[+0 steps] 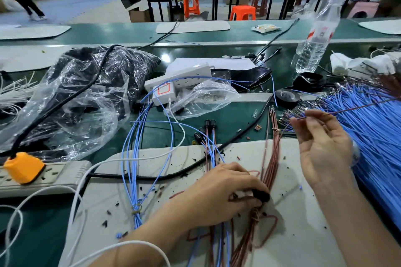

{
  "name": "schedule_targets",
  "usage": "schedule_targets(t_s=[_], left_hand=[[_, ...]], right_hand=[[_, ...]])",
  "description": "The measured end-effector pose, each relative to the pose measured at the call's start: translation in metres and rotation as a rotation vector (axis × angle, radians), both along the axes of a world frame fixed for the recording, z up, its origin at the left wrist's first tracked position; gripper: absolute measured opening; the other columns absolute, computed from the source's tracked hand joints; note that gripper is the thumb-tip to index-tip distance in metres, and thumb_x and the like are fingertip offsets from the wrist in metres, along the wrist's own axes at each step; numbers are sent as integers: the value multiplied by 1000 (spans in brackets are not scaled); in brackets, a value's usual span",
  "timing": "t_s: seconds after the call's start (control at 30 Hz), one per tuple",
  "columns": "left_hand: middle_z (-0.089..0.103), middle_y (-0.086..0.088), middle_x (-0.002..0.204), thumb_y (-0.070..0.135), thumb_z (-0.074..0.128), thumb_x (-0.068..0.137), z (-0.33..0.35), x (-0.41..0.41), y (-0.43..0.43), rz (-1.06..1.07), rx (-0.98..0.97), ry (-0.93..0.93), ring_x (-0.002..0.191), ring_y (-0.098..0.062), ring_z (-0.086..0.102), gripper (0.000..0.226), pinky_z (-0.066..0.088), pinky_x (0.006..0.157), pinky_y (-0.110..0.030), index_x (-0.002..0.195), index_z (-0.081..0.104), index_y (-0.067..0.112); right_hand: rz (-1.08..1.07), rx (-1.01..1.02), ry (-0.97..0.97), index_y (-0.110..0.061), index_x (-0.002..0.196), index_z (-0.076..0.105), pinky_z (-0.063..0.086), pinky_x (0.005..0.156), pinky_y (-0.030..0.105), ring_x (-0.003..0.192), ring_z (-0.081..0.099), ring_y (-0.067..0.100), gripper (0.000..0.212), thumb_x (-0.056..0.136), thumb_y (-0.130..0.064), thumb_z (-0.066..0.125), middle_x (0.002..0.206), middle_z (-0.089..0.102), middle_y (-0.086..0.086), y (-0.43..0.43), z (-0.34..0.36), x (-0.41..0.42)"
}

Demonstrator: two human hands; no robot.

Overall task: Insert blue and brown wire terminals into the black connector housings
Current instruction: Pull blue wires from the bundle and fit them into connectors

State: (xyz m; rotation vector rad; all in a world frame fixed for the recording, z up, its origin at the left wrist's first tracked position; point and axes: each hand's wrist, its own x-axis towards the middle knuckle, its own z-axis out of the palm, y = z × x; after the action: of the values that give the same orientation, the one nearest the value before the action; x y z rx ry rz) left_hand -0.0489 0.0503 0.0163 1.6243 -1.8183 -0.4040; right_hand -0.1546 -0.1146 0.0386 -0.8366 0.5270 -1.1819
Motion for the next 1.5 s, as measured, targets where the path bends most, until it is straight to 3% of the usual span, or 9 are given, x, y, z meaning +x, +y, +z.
schedule_targets(t_s=[0.07,0.13,0.2,0.3,0.47,0.67,0.8,1.13,1.5], left_hand=[[70,3,98,18,67,88,0,0,0,27,-51,29,96,-11,55,21,42,88,-21,109,69,16],[71,0,97,14,68,87,0,0,0,72,-115,77,93,-9,59,20,42,84,-13,106,70,11],[72,-1,97,12,68,86,0,2,0,117,-157,119,91,-11,64,19,48,86,-20,105,70,9],[72,-3,98,11,68,86,-1,4,1,157,-174,155,92,-15,67,20,51,85,-35,105,69,8],[73,-1,95,11,66,88,-2,3,1,93,-130,184,89,-10,67,17,50,82,-21,104,70,8],[73,0,96,14,62,89,-7,3,0,199,-145,324,89,-9,67,18,54,82,-36,106,67,10],[71,-3,102,4,61,87,-8,7,-3,264,-222,401,99,-11,66,18,50,93,-31,104,66,4],[69,-3,97,2,65,85,-10,12,-3,301,-290,262,90,-12,63,19,50,85,-27,103,68,4],[66,0,93,5,66,84,-9,13,-3,310,-324,211,80,-12,62,20,50,78,-23,104,69,7]], right_hand=[[65,41,44,-11,86,61,54,68,18,66,63,6,20,95,0,47,69,67,-7,3,0,-1],[220,-13,285,-12,86,70,51,56,20,65,59,8,12,88,-14,58,70,67,-5,10,-1,-1],[433,-160,597,-15,84,76,44,49,25,60,52,11,24,73,-33,66,70,66,-2,17,-5,-2],[656,-315,731,-12,80,77,39,53,22,58,45,13,32,64,-39,70,65,61,0,24,-9,-2],[508,-166,468,-13,79,65,35,37,15,43,49,11,16,77,-29,63,64,66,10,20,-7,1],[291,-104,155,-5,91,60,49,48,18,48,58,13,22,99,-13,40,62,68,7,16,1,-1],[281,-228,81,-16,85,51,47,45,21,43,58,24,25,101,-22,34,60,68,12,27,10,-3],[169,-710,252,-23,94,51,52,49,28,51,62,24,18,98,-36,39,65,66,8,55,13,0],[73,-797,291,-26,94,51,51,51,27,50,61,22,15,99,-31,38,65,66,4,53,10,-2]])
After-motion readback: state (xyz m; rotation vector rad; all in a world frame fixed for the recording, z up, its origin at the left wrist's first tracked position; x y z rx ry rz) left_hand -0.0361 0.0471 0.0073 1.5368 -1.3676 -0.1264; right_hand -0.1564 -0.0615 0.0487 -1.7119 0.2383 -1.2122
